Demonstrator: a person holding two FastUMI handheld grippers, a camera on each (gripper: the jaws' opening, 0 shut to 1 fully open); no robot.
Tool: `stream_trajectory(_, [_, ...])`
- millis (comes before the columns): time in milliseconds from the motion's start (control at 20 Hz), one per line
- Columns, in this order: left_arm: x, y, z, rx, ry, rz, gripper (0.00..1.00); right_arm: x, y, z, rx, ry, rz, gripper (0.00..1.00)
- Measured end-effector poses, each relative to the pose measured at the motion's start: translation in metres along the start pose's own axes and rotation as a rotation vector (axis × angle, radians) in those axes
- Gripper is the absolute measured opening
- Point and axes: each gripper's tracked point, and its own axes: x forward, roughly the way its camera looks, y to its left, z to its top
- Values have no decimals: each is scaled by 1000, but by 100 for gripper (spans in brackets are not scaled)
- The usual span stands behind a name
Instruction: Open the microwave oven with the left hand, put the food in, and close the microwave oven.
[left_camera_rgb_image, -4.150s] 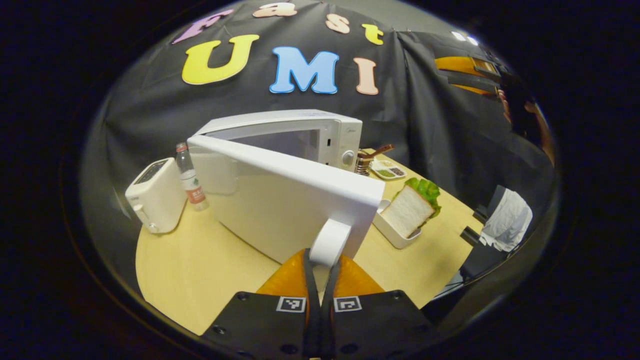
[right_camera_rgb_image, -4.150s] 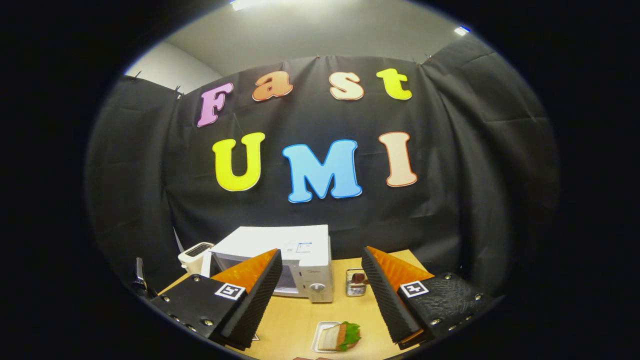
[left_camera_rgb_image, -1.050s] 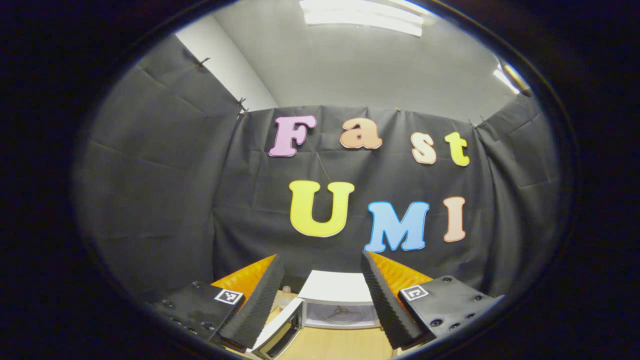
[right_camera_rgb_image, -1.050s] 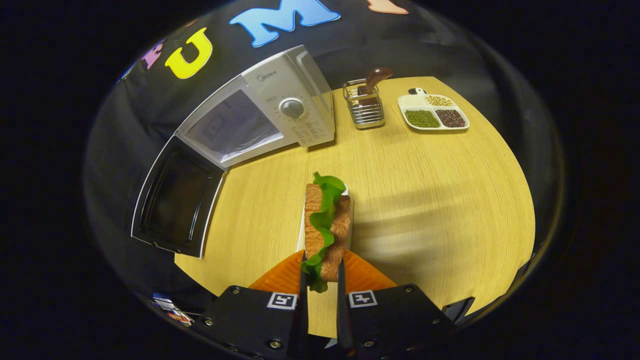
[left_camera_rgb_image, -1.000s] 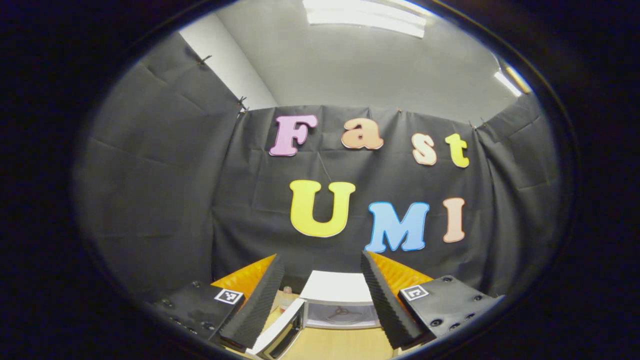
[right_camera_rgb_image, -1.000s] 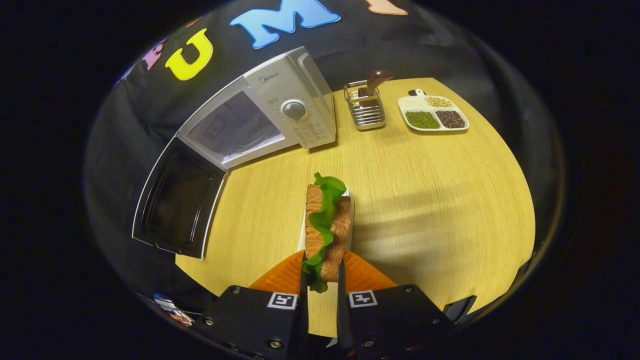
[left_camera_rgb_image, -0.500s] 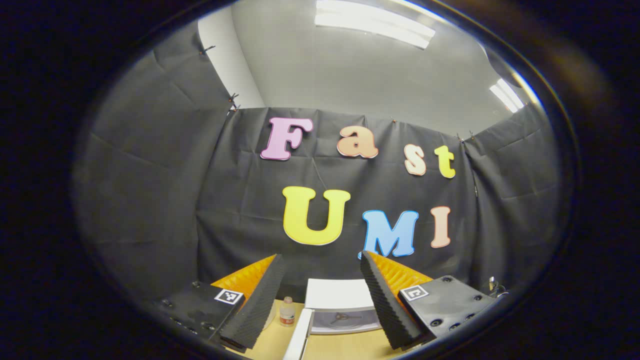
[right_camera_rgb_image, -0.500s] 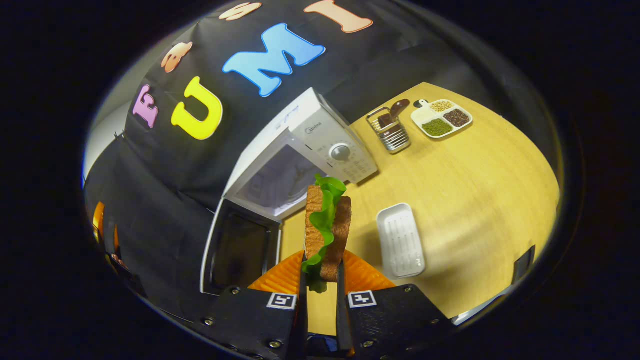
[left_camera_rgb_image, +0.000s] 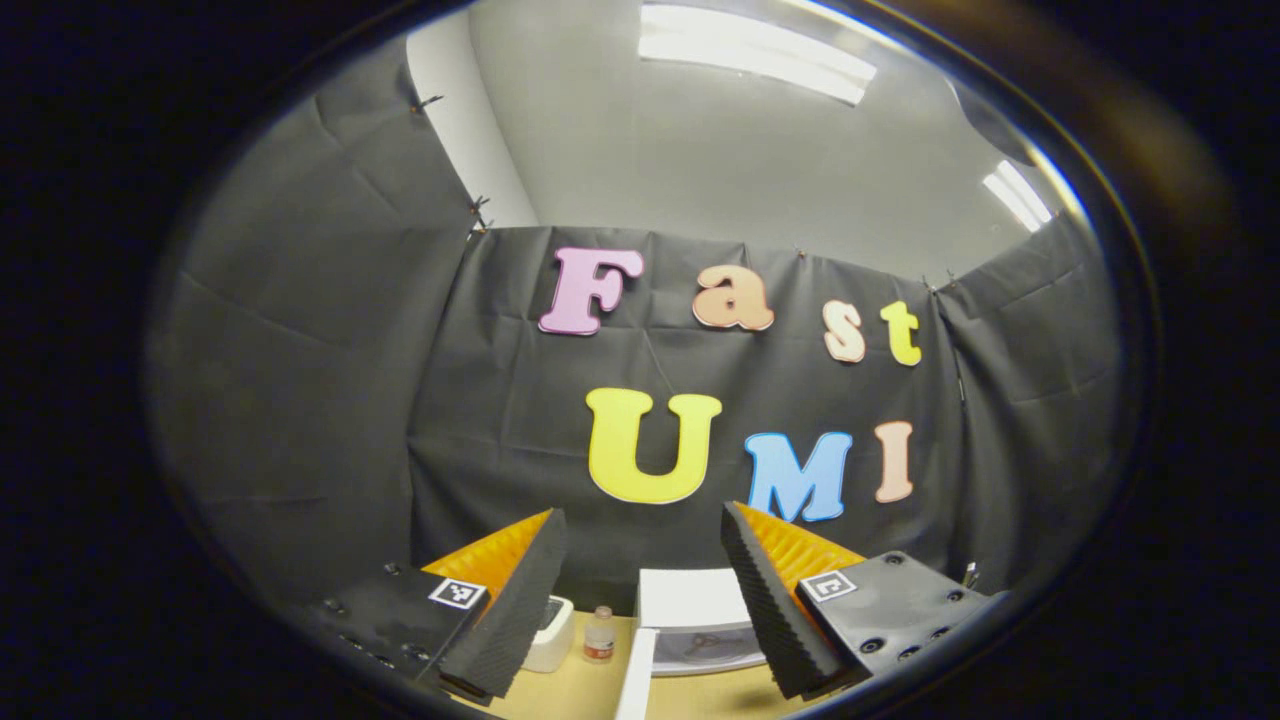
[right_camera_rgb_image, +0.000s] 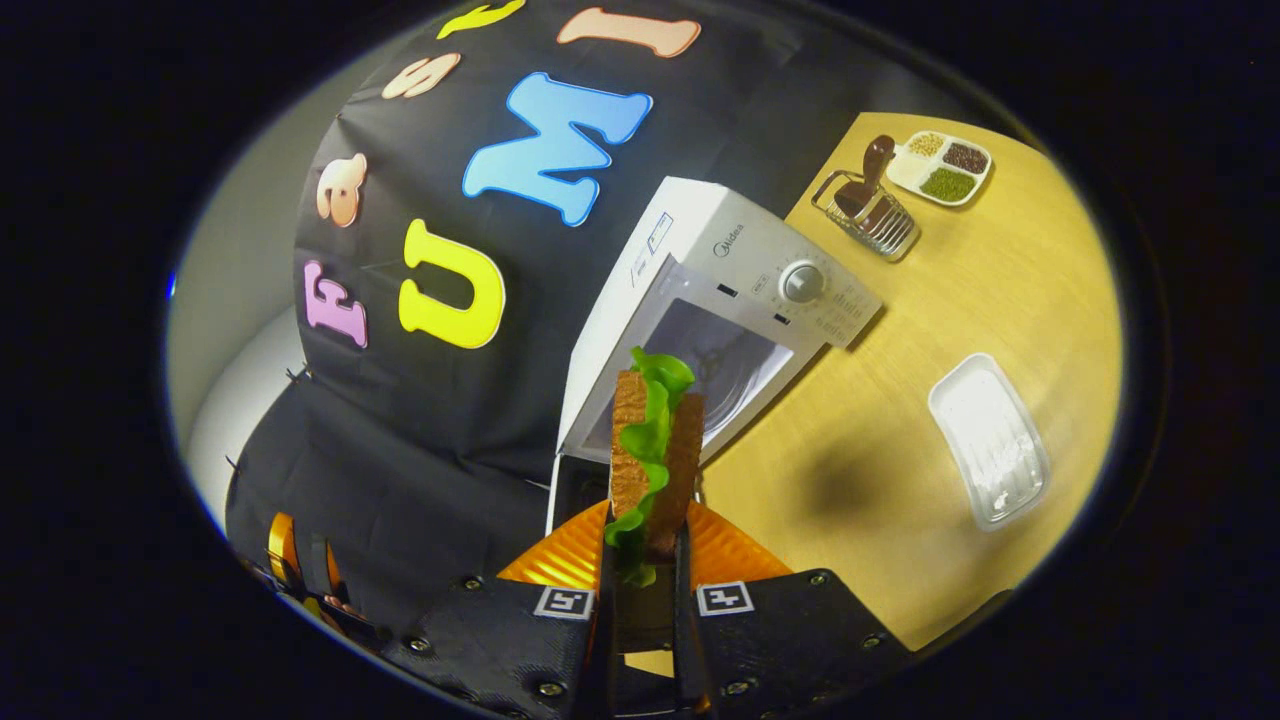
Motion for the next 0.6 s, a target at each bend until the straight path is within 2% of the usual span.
stream_trajectory(250, [-5,-1,-5,37,25,17,98,57,-8,8,169,-43,17,23])
stream_trajectory(600, [-3,8,-14,47,56,30,98,137,-28,15,232,-121,-41,23])
